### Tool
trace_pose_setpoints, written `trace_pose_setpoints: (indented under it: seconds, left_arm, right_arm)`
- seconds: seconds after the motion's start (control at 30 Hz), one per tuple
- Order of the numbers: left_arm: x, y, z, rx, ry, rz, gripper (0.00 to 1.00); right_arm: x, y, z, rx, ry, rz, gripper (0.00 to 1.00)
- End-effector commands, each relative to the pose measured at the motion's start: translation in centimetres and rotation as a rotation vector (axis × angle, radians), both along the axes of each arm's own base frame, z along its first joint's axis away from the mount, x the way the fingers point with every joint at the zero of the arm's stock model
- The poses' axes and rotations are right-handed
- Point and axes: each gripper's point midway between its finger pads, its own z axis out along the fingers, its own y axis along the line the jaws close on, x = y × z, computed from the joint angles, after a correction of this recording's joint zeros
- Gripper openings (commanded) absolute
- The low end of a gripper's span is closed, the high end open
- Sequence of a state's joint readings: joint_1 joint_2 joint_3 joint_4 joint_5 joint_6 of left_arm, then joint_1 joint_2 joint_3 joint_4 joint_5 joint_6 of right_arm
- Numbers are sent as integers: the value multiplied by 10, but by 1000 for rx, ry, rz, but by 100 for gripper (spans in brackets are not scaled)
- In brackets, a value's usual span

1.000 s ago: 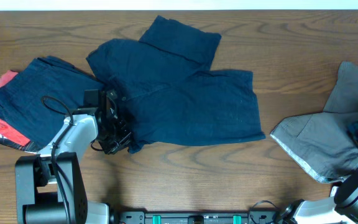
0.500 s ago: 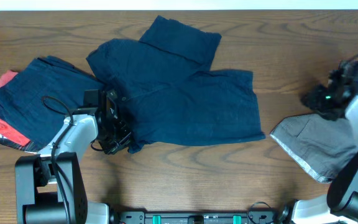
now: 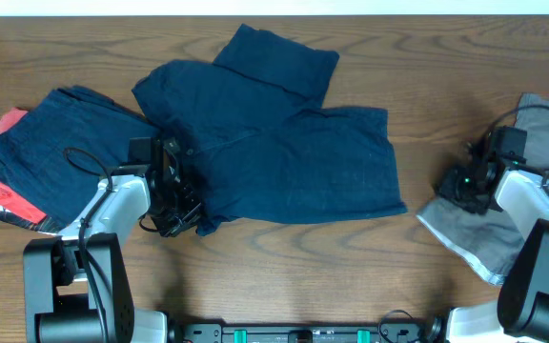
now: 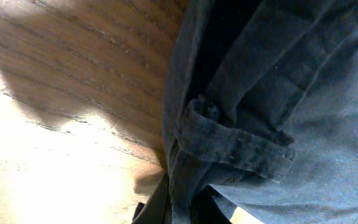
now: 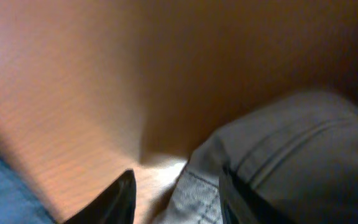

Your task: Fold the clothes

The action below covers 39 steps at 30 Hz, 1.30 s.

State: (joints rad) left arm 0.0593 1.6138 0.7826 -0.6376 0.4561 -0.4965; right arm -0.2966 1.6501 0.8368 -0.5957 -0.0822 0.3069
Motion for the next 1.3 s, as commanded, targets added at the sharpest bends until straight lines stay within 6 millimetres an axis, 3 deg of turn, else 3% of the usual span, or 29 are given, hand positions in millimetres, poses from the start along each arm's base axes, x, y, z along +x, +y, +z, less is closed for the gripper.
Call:
trace_pose_setpoints:
  seconds: [0.0,0.17,0.3,0.43,0.53,0.67,0.77,0.87,0.97,1.27]
  left_arm:
    - [3,5,4,22,-13,2,6]
    - [3,5,4,22,-13,2,6]
    - [3,5,4,22,-13,2,6]
    - [3,5,4,22,-13,2,6]
    - [3,5,4,22,-13,2,6]
    - [3,6,4,22,-13,2,6]
    - [3,5,4,22,-13,2,6]
    - [3,6,4,24,-12,2,7]
    - [3,6,4,24,-11,2,7]
    - [-7,11,1,56,29,1,7]
  right_arm:
    - [-84,-68,-9,-356,299,-375,43]
    - [-137,-115,15,-529,398,-651,38]
    - [-158,-132,21,-486,385,-817,37]
    - [-161,-138,26,-428,326,-901,37]
    - [-133,-134,28,-336,211,-789,38]
    - [-69,-112,37,-154,-37,-509,42]
    - [-31,-84,51,-42,-192,-302,48]
    - [-6,-52,61,47,-287,-122,56]
    - [6,-17,63,140,-317,-6,67]
    - [3,54,47,224,-215,224,69]
